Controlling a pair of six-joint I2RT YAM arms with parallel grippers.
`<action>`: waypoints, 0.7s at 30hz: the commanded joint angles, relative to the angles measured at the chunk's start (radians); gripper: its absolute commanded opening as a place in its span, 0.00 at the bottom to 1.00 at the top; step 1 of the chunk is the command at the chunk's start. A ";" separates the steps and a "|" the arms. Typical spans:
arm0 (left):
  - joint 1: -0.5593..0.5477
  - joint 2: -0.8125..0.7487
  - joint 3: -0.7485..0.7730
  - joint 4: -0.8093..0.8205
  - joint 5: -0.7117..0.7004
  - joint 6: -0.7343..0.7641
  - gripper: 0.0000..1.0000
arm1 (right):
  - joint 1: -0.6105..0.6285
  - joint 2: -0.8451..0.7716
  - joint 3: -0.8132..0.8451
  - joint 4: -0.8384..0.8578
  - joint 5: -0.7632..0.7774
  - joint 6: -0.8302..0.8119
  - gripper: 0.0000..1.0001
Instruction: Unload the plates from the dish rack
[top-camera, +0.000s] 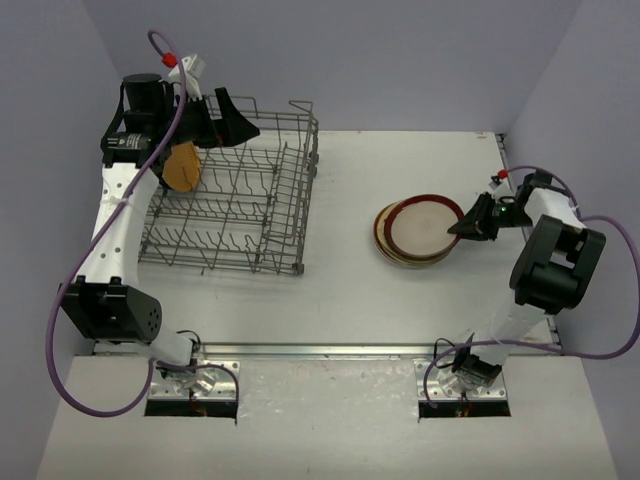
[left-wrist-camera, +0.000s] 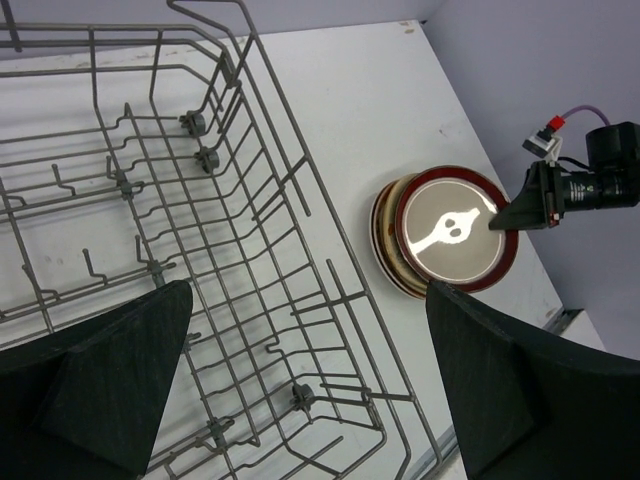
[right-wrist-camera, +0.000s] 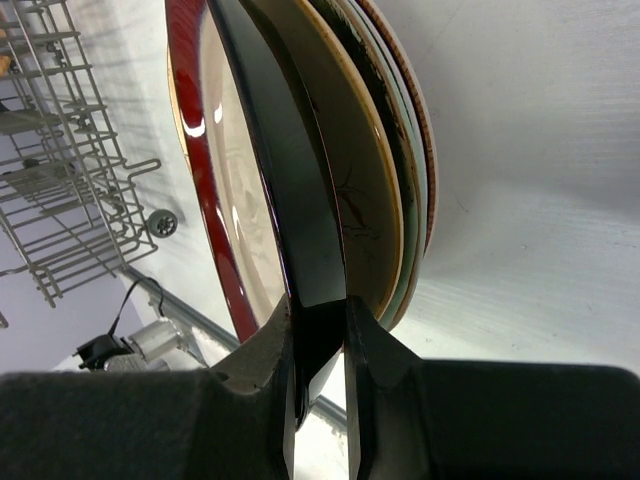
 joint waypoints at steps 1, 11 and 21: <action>0.018 -0.016 0.000 0.010 -0.070 0.016 1.00 | 0.009 -0.019 0.089 -0.034 -0.083 0.004 0.08; 0.032 -0.052 0.004 -0.007 -0.226 0.062 1.00 | 0.115 -0.133 0.110 -0.025 0.277 -0.036 0.88; 0.043 0.061 0.165 -0.092 -0.931 0.290 0.99 | 0.173 -0.315 0.058 0.137 0.588 -0.091 0.99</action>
